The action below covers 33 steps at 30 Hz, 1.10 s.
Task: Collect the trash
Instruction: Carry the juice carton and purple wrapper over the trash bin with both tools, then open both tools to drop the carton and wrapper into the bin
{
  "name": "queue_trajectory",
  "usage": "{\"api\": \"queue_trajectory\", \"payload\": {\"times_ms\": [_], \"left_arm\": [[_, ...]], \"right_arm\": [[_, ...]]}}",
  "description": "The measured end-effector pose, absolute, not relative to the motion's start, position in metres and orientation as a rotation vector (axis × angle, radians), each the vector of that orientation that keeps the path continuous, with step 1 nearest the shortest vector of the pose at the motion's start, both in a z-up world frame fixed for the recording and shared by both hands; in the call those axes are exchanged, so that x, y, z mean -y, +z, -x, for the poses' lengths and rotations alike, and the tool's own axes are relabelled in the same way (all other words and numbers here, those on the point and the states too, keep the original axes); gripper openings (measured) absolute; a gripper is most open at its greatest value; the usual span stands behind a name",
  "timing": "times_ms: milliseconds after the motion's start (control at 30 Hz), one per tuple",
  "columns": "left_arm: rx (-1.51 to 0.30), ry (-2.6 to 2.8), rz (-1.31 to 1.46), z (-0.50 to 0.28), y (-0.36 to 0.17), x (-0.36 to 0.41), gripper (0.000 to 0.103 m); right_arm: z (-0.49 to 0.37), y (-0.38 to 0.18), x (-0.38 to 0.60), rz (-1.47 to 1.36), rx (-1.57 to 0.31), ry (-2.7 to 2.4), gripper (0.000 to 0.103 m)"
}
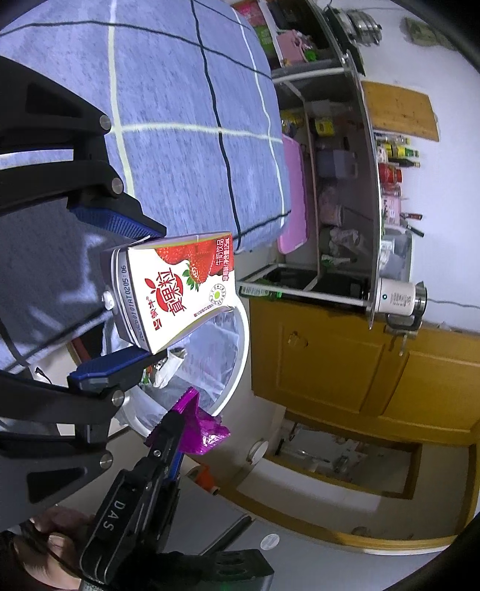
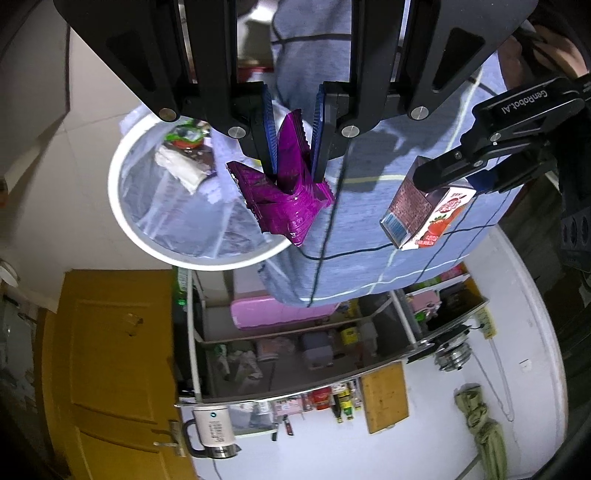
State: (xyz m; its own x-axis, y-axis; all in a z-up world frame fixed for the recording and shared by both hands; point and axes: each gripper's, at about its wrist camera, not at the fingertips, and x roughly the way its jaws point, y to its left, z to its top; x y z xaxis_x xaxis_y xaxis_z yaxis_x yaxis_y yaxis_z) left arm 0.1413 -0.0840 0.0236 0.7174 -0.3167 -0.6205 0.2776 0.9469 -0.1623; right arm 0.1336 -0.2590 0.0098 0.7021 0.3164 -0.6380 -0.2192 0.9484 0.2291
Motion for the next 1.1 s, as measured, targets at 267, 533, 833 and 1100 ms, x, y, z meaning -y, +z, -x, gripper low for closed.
{"api": "queue_trajectory", "payload": {"times_ms": [267, 533, 833, 1100], "left_arm": [[-0.716, -0.375, 0.04, -0.164, 0.016, 0.111, 0.057], [-0.744, -0.421, 0.028, -0.184, 0.003, 0.135, 0.057], [-0.774, -0.452, 0.024, -0.202, -0.01, 0.149, 0.057], [-0.809, -0.461, 0.024, -0.213, -0.021, 0.155, 0.058]], "right_arm": [[-0.143, 0.0, 0.282, -0.153, -0.756, 0.252, 0.018], [-0.153, -0.012, 0.302, -0.168, -0.782, 0.222, 0.018], [-0.162, -0.021, 0.312, -0.172, -0.815, 0.204, 0.018], [-0.175, -0.033, 0.316, -0.177, -0.857, 0.199, 0.019]]}}
